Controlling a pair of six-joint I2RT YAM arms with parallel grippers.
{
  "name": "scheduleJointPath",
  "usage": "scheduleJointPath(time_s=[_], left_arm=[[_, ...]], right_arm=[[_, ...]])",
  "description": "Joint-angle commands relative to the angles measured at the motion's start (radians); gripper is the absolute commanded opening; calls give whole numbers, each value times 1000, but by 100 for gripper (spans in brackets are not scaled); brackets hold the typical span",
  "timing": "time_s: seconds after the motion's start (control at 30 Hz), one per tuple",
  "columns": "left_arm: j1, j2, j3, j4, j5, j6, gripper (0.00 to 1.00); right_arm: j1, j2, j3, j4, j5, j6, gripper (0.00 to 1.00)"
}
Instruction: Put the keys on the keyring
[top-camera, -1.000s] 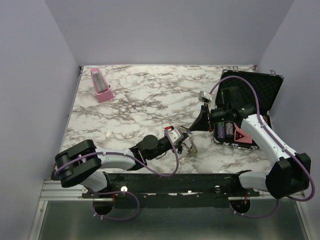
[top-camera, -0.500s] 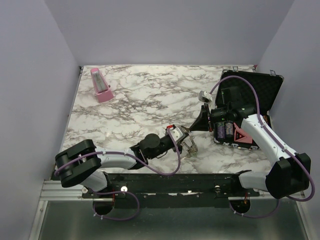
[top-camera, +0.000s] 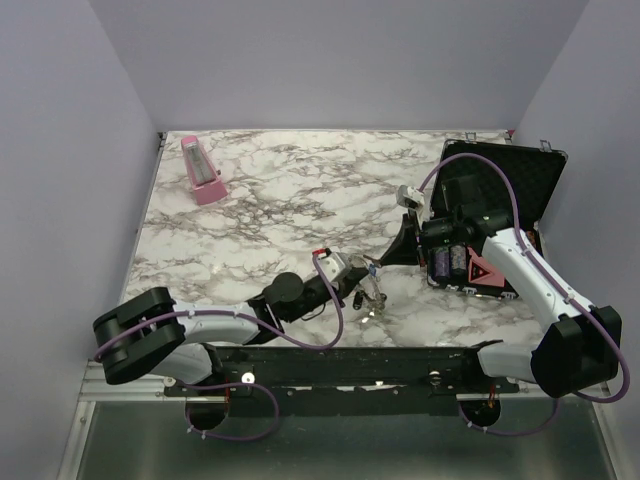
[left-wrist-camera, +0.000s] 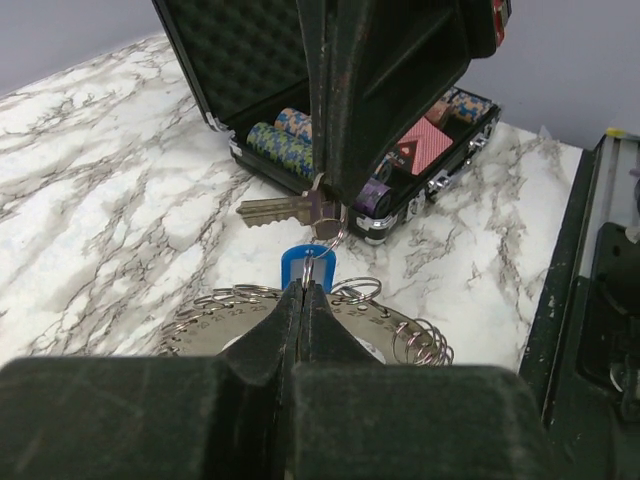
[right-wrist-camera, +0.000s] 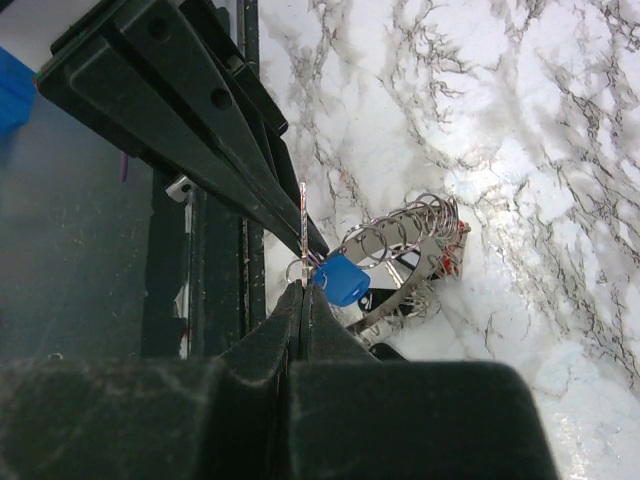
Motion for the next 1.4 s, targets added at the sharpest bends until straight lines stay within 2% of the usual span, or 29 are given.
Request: scheduleJointPath(time_s=[0.0, 0.27, 0.57, 0.83, 1.13, 1.37], left_arm=[[25, -52, -34, 41, -14, -104, 0], [61, -105, -59, 64, -2, -225, 0], [75, -100, -67, 160, 2, -340, 0], [78, -100, -54, 197, 15, -381, 0], [78, -69, -60, 320, 42, -415, 0], [78, -72, -48, 292, 62, -389, 0]], right_arm=[[-12, -5, 23, -42, -23, -42, 0], [-12, 0, 17, -47, -18, -62, 0], [-12, 0, 1, -44, -31, -77, 1], [-10, -3, -12, -44, -21, -101, 1], [-4, 4, -35, -1, -15, -50, 0], [0, 4, -35, 7, -26, -41, 0]])
